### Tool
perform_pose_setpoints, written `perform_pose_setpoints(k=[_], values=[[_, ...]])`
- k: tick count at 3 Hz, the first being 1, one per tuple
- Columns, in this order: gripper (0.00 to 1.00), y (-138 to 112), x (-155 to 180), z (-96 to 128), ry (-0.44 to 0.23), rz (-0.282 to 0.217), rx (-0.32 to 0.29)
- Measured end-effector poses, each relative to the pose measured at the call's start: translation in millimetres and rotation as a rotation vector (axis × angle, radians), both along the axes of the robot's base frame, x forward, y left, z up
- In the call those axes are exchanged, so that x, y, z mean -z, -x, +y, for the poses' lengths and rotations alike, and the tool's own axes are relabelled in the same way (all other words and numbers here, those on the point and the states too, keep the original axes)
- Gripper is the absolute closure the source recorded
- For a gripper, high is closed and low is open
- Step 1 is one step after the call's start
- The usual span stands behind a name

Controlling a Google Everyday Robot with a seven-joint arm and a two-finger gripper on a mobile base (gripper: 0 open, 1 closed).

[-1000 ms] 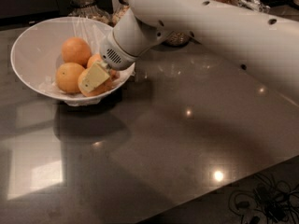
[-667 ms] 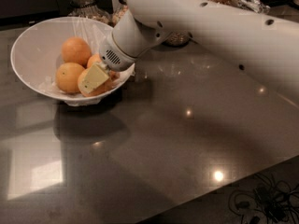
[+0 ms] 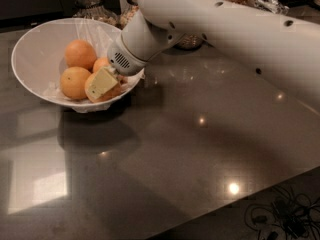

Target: Pick orange from white bowl

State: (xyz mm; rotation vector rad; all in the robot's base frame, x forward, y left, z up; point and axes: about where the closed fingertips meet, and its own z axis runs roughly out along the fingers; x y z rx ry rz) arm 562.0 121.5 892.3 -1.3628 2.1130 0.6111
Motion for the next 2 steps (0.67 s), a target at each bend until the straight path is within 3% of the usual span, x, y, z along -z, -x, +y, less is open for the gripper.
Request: perform_pose_setpoints(k=[1, 2], values=[[0.28, 0.0, 0.1, 0.0, 0.0, 0.0, 0.0], [0.33, -1.0, 2.8, 1.8, -0.001, 0.012, -0.001]])
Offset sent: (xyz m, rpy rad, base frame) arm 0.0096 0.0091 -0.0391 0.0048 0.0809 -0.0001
